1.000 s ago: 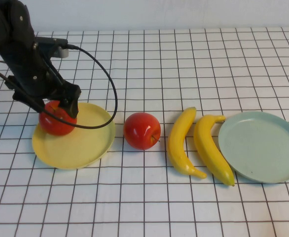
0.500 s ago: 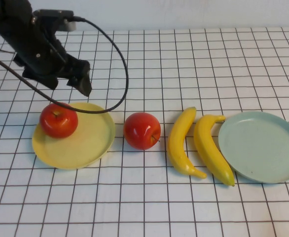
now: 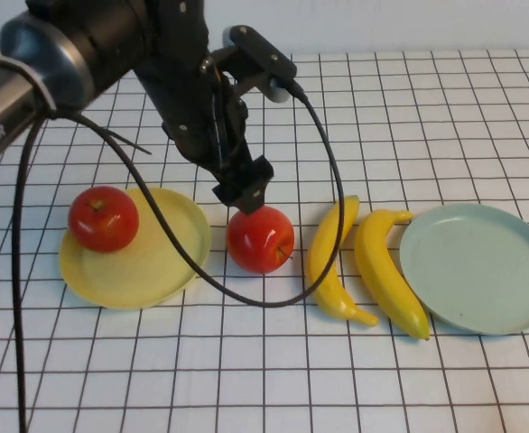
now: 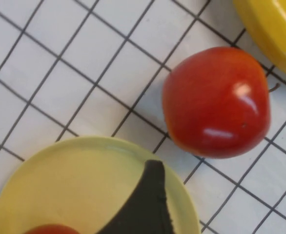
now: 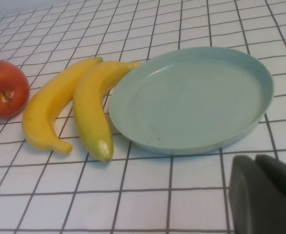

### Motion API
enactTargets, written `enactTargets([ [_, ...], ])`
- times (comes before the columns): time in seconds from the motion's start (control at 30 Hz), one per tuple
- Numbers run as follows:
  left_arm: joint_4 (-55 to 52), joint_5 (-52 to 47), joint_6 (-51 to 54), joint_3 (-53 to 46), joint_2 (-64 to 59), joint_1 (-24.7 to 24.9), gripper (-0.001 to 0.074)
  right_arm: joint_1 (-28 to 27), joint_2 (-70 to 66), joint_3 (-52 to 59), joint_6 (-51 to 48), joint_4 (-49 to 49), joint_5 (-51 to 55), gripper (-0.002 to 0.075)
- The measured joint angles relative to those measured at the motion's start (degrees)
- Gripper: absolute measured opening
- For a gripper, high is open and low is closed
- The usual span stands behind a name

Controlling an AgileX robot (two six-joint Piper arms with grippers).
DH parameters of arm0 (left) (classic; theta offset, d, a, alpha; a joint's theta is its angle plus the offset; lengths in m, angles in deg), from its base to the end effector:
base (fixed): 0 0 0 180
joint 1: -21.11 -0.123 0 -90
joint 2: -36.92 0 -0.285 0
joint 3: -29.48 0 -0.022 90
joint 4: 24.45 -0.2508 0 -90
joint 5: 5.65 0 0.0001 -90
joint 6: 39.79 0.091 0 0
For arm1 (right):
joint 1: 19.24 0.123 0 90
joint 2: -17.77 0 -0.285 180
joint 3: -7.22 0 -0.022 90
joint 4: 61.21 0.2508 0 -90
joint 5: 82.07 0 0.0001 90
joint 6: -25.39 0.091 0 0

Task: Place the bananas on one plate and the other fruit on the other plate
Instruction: Put one type of fruit in the left plate

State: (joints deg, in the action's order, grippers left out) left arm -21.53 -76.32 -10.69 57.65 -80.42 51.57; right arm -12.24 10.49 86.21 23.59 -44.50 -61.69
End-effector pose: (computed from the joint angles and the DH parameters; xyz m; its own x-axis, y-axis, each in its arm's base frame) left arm 0.3534 -0.2129 0.3164 -0.4680 0.8216 -0.3255 0.8406 0.5275 0.1229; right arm 0.0517 0.0156 0.1726 -0.3154 0.2024 -0.9271 -0.1453 0.9552 0.2579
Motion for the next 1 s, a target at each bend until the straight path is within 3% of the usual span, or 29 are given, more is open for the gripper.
enactTargets([
  [0.43,-6.5,0.0,0.41,0.0,-2.33,9.21,0.0661,0.0,0.0,0.0,0.0,0.0,0.0,-0.0017],
  [0.63,-8.26,0.0,-1.27,0.0,-7.56,10.26,0.055,0.0,0.0,0.0,0.0,0.0,0.0,-0.0017],
  [0.77,-10.04,0.36,-4.14,0.0,-9.11,10.26,0.0527,0.0,0.0,0.0,0.0,0.0,0.0,-0.0017],
  [0.9,-11.77,0.46,-7.43,0.26,-9.33,10.15,0.0538,0.0,0.0,0.0,0.0,0.0,0.0,-0.0017],
  [1.0,-10.85,0.26,-9.89,1.83,-9.56,8.91,0.0618,0.0,0.0,0.0,0.0,0.0,0.0,-0.0017],
])
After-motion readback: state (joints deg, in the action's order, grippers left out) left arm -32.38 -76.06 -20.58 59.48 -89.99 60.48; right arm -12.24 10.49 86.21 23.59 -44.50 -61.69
